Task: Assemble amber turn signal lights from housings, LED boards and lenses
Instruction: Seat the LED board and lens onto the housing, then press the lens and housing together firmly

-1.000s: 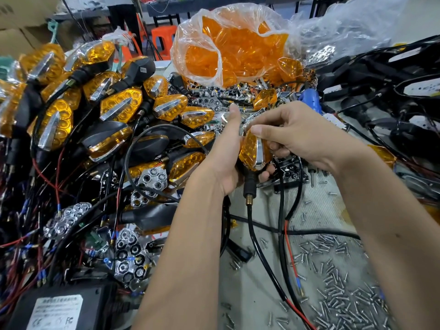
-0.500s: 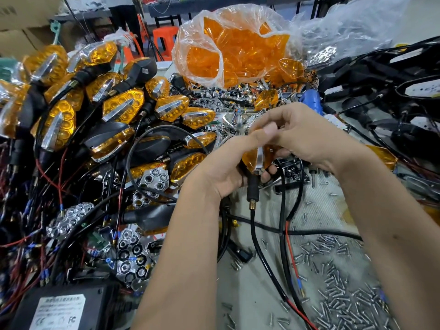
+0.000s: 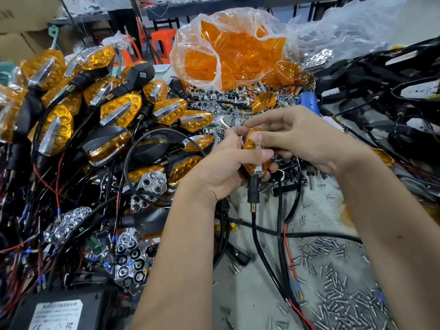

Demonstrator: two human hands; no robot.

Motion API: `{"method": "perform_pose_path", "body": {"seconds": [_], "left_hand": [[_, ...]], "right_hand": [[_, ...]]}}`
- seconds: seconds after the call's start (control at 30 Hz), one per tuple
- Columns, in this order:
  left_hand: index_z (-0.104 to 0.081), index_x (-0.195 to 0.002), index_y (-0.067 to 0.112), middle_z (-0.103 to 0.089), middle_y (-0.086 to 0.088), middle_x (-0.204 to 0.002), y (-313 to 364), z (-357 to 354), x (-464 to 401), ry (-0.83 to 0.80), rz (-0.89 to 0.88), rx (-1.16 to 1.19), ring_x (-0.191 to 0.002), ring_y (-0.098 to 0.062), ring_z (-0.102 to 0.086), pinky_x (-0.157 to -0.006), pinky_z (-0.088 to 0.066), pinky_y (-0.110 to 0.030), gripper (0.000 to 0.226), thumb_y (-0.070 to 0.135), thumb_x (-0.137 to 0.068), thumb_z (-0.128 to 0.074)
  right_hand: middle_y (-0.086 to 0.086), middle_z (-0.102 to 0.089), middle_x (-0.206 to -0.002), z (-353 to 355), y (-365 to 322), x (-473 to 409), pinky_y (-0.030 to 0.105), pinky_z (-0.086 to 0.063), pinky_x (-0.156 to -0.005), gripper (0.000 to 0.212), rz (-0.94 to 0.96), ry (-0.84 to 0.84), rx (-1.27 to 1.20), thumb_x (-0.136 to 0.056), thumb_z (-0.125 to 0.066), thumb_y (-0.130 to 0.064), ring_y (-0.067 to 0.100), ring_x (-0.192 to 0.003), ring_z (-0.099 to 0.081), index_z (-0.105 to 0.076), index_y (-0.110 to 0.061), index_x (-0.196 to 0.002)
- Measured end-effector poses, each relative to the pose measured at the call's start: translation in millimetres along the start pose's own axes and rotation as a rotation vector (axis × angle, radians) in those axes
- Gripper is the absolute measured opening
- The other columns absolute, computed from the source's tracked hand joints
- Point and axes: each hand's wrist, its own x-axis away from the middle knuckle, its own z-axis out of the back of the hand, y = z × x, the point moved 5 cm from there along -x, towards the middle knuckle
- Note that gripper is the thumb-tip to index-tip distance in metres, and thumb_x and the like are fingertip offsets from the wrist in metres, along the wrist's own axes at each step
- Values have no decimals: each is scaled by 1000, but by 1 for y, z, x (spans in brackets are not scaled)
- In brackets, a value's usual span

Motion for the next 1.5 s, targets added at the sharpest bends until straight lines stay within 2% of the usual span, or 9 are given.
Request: {"method": "perform_pose_path", "body": {"seconds": [0.27,0.47,0.67,0.87,0.93,1.03,1.2,1.37,1.5], "left_hand": [[-30,-126,27,-60,-22,-127,6,2,-7,144,-215,-242,-112,-37,-69,-91,-59,-48,76,10,-73,-82],[-53,-123,28,-67,-9,-107,12,9,-6,299,-341,-439,-82,-12,-71,-75,-64,-48,43,43,-89,-74],[-67,-119,22,-74,4,-101,18,6,-3,450,-527,-728,-94,-13,-71,-85,-59,-46,29,37,-95,-73],[-70,-131,6,-77,-1,-110,24,-3,2,361,-650,-600,-103,-13,-72,-94,-59,-37,47,12,-86,-83],[-68,-132,3,-76,-5,-118,19,-12,-1,330,-638,-601,-112,-16,-72,-100,-57,-42,54,7,-81,-86],[-67,-133,5,-73,-6,-125,12,-22,-4,305,-579,-627,-120,-15,-68,-106,-53,-43,59,7,-78,-88],[-70,-132,11,-79,-3,-109,13,-32,-3,265,-592,-749,-98,-21,-75,-85,-60,-44,47,30,-89,-71],[-66,-137,10,-76,0,-120,15,-39,-3,285,-648,-891,-106,-7,-70,-92,-55,-28,47,26,-93,-70],[-67,-137,10,-77,3,-97,15,-45,0,313,-774,-951,-75,2,-61,-69,-43,-18,40,22,-99,-63]], "right_hand": [[13,-74,-86,2,1,-1,14,-42,-46,33,45,-9,-182,-79,-77,-24,9,-59,-59,-77,-5,-106],[18,-76,-96,18,6,-2,16,-43,-50,41,119,149,-306,-79,-76,-14,10,-65,-61,-72,1,-117],[11,-77,-90,19,7,-3,18,-44,-53,30,159,246,-315,-90,-72,1,11,-65,-59,-70,3,-121],[15,-74,-103,17,-2,3,38,-57,-87,38,110,243,-498,-97,-60,-44,26,-95,-70,-77,-12,-88],[10,-72,-86,18,2,1,38,-57,-80,64,24,391,-607,-104,-42,-59,22,-80,-70,-72,-16,-68],[5,-61,-64,14,7,1,33,-53,-68,65,-1,576,-686,-108,-38,-55,18,-62,-60,-63,-13,-66],[2,-46,-51,14,2,6,29,-47,-57,65,129,708,-929,-110,-39,-48,16,-47,-47,-49,-14,-56],[1,-46,-48,19,4,9,29,-47,-55,69,105,864,-865,-110,-39,-47,17,-45,-49,-43,-18,-47],[2,-48,-46,21,0,9,29,-47,-54,75,112,885,-827,-109,-38,-50,19,-45,-51,-42,-19,-41]]}}
